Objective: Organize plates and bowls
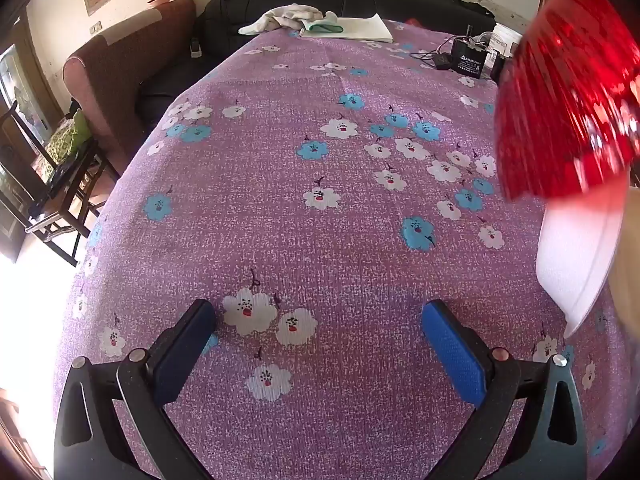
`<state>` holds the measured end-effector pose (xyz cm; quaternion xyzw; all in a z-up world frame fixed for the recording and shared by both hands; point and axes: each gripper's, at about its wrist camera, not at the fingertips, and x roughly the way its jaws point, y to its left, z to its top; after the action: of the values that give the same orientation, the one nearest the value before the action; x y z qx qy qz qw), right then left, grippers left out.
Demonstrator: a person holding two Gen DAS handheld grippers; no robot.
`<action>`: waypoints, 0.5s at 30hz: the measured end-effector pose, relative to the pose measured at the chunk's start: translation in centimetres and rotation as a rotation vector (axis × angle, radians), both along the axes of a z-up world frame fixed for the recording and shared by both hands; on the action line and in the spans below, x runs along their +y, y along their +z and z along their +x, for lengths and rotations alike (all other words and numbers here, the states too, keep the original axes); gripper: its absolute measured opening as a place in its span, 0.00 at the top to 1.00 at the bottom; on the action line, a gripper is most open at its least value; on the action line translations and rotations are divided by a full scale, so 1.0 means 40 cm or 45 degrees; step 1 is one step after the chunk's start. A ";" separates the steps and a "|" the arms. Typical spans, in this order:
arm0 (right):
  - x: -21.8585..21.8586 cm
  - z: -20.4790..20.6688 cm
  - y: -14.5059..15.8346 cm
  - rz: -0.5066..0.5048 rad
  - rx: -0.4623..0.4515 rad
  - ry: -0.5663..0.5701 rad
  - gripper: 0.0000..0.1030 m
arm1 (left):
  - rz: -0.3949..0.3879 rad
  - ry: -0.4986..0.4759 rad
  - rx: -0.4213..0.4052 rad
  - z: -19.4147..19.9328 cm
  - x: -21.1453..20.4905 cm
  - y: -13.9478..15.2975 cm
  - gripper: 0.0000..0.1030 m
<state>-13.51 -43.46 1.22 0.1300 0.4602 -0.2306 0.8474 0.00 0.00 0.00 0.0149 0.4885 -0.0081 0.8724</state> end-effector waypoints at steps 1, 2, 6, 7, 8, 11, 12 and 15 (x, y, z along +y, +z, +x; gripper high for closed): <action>0.000 0.000 0.000 -0.001 0.003 0.000 0.01 | 0.000 0.000 0.000 0.000 0.000 0.000 0.00; 0.000 0.000 0.000 -0.001 0.003 0.000 0.01 | 0.000 0.000 0.001 0.000 0.000 0.000 0.00; 0.000 0.000 0.000 -0.004 0.002 0.000 0.01 | 0.000 0.000 0.001 0.000 0.000 0.000 0.00; 0.000 0.000 0.000 -0.004 0.002 0.000 0.01 | -0.001 0.000 0.001 0.000 0.000 0.000 0.00; 0.000 0.000 0.000 -0.004 0.002 0.000 0.01 | -0.001 0.000 0.001 0.000 0.000 0.000 0.00; -0.001 0.000 0.000 0.000 0.002 0.000 0.01 | -0.001 0.000 0.001 0.000 0.000 0.000 0.00; 0.000 0.000 0.000 -0.002 0.003 0.000 0.01 | -0.001 0.000 0.001 -0.001 0.000 0.000 0.00; 0.000 0.000 0.000 -0.002 0.003 0.000 0.01 | -0.001 0.000 0.001 0.000 0.000 0.000 0.00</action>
<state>-13.50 -43.47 1.22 0.1289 0.4610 -0.2311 0.8470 0.00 0.01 0.00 0.0146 0.4888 -0.0083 0.8722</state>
